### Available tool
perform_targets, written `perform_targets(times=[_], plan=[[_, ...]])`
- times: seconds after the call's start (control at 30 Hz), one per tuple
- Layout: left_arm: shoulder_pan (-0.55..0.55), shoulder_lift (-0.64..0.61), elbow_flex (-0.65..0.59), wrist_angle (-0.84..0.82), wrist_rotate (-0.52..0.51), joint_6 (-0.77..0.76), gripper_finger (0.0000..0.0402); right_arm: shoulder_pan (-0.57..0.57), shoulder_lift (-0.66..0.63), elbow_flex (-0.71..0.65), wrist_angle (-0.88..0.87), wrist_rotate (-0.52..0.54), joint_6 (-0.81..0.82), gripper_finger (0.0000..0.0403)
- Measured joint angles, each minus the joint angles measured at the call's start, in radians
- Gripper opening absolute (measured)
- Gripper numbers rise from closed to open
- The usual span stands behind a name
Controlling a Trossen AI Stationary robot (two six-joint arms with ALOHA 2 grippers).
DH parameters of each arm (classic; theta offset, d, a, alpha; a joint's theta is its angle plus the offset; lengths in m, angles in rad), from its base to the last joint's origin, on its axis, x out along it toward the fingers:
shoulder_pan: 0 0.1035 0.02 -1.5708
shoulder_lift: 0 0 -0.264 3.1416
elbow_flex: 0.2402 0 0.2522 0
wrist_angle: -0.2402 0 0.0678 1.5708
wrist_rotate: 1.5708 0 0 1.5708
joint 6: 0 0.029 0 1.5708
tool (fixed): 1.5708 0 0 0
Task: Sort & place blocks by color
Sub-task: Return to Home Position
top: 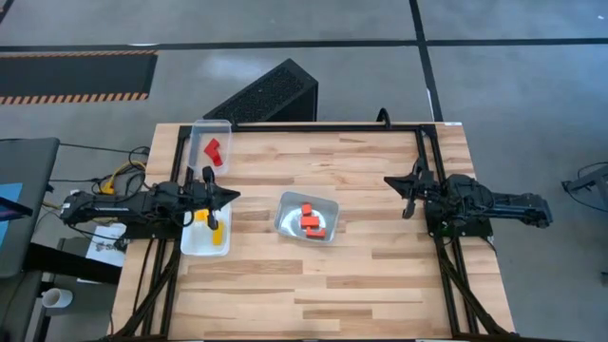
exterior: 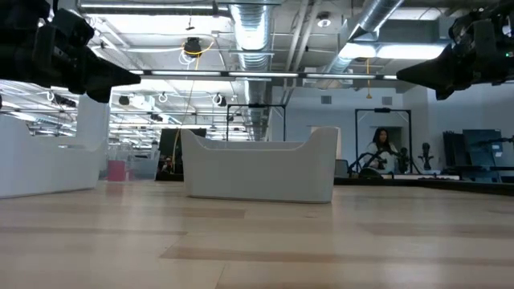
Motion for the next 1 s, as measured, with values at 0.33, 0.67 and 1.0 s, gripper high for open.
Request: perform_targets(times=[0.33,0.67,1.0], plan=[[0.000,0.002,0.000,0.004,0.007,-0.025,0.0000,0.000,0.000,0.000,0.000,0.000,0.000,0.0011],[0.000,0.002,0.000,0.005,0.008,-0.026,0.0000,0.000,0.000,0.000,0.000,0.000,0.000,0.0011],[0.000,0.002,0.000,0.006,0.008,-0.026,0.0000,0.000,0.000,0.000,0.000,0.000,0.000,0.0011]])
